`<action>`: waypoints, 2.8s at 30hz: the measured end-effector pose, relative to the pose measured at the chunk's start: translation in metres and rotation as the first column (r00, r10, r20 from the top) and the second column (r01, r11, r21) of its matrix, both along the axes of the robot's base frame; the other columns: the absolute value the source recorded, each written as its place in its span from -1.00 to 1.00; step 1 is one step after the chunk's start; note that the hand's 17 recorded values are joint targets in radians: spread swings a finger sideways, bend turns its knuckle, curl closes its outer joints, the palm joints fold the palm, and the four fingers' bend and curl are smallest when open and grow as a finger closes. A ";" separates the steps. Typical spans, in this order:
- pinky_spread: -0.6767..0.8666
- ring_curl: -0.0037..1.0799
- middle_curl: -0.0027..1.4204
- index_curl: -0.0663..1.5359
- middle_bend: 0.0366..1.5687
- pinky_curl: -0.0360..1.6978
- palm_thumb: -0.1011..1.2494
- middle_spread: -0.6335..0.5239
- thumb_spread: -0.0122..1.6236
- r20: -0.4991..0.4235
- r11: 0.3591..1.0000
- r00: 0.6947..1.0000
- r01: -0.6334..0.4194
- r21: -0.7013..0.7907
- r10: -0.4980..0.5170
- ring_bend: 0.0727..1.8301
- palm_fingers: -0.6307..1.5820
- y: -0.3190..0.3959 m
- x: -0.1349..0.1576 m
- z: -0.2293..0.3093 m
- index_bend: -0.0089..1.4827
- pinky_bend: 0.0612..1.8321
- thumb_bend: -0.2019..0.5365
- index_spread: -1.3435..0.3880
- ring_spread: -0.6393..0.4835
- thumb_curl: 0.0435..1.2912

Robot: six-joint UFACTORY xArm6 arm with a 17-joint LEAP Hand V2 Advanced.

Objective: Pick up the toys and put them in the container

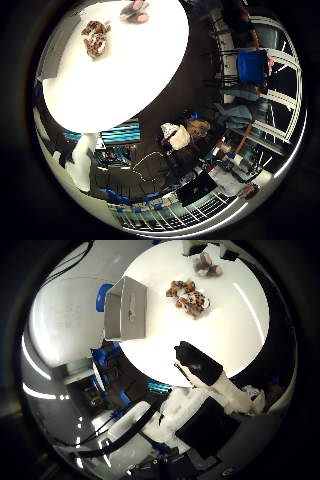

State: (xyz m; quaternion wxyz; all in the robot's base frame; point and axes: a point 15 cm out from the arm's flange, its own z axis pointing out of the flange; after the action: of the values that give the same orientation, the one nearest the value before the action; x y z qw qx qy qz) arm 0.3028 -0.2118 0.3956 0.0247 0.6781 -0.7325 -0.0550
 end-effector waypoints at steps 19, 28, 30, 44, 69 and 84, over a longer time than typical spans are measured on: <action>0.39 -0.66 -0.54 -0.58 -0.67 -0.80 -0.35 0.37 0.41 0.105 0.960 0.955 0.272 0.065 -0.277 -0.31 -0.23 0.004 0.102 -0.045 -0.80 -0.24 -0.50 0.35 0.45 -0.66; 0.42 -0.65 -0.53 -0.58 -0.63 -0.78 -0.33 0.44 0.42 0.070 0.934 0.932 0.351 0.065 -0.355 -0.35 -0.28 0.005 0.130 -0.089 -0.78 -0.26 -0.50 0.40 0.49 -0.65; 0.42 -0.65 -0.53 -0.58 -0.63 -0.78 -0.33 0.44 0.42 0.072 0.932 0.929 0.358 0.063 -0.362 -0.36 -0.28 0.007 0.135 -0.093 -0.78 -0.27 -0.51 0.41 0.50 -0.65; 0.43 -0.63 -0.53 -0.59 -0.62 -0.75 -0.29 0.45 0.42 0.084 0.926 0.922 0.375 0.049 -0.378 -0.37 -0.29 0.022 0.166 -0.123 -0.78 -0.28 -0.51 0.43 0.50 -0.65; 0.41 -0.60 -0.54 -0.59 -0.61 -0.72 -0.29 0.45 0.42 -0.057 0.954 0.954 0.296 0.039 -0.294 -0.39 -0.29 0.103 0.163 -0.219 -0.79 -0.29 -0.51 0.46 0.52 -0.63; 0.07 -0.50 -0.46 -0.62 -0.41 -0.74 0.16 0.11 0.41 -0.226 0.965 0.939 0.261 -0.018 -0.258 -0.12 -0.08 0.103 0.116 -0.250 -0.81 -0.26 -0.48 0.42 0.21 -0.50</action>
State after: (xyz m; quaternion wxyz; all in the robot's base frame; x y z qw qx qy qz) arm 0.4191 -0.1084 0.1455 0.0964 0.5649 -0.8076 -0.1394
